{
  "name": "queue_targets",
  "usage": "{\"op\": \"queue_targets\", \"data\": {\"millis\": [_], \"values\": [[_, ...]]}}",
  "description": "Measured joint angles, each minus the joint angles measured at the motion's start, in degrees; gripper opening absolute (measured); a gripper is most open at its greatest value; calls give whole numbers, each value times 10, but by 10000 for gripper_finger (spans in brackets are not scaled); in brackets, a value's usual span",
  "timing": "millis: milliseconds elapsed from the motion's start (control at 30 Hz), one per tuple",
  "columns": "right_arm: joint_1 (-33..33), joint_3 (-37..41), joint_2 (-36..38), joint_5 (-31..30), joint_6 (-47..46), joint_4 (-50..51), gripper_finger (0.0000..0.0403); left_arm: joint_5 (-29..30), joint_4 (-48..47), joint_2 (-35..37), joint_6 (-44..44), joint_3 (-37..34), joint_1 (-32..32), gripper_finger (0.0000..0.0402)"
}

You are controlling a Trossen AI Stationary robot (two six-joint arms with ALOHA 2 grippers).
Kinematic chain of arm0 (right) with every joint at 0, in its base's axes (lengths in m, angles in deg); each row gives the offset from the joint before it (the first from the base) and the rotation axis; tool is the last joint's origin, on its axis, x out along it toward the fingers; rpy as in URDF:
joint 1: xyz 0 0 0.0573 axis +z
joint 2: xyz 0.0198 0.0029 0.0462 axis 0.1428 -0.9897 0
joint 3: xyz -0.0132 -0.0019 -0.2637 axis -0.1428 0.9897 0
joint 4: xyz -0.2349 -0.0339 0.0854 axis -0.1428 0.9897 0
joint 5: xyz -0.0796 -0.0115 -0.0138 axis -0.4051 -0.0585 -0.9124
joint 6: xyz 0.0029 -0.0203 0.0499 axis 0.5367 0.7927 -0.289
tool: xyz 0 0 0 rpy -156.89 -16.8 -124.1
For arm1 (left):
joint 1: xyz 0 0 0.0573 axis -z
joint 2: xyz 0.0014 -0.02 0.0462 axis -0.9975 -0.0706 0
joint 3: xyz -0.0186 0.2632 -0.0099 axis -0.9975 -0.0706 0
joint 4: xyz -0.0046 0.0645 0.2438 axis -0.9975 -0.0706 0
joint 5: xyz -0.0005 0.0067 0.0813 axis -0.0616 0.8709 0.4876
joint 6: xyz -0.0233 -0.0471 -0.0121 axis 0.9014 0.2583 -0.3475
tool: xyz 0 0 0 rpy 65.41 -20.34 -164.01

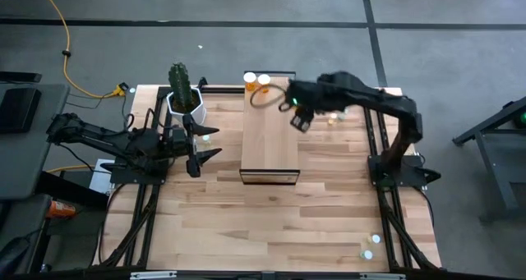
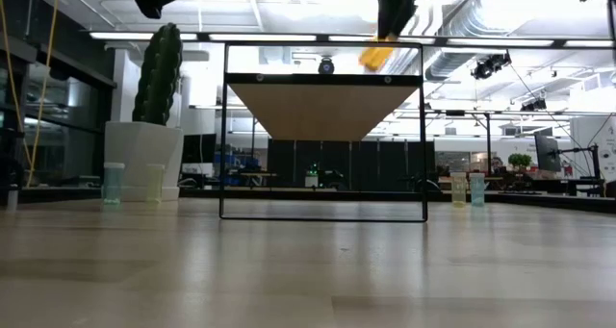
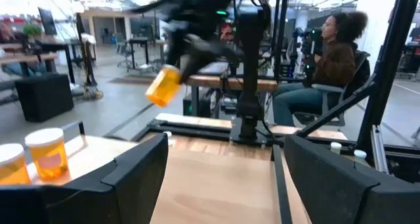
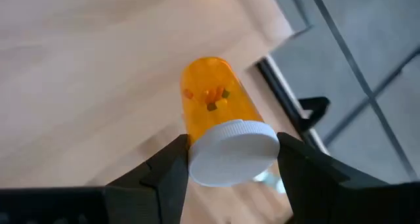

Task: Pick and place medicine bottles onto shelf by color
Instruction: Put the orange pill bottle on the shelf aligned with the other orange pill bottles

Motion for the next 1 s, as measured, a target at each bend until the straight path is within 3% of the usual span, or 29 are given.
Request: {"op": "queue_targets", "data": {"millis": [200, 467, 700, 867, 1000], "values": [[-79, -20, -79, 36, 83, -17, 195, 6, 8, -25, 13, 0, 0, 294], [-90, -168, -192, 19, 169, 13, 195, 22, 56, -69, -12, 0, 0, 294], [-94, -134, -195, -31, 186, 15, 195, 22, 63, -85, -22, 0, 0, 294], [-88, -147, -195, 19, 184, 15, 195, 23, 65, -85, -11, 0, 0, 294], [-68, -169, -190, 92, 204, 5, 195, 35, 67, -92, -17, 0, 0, 294]]}}
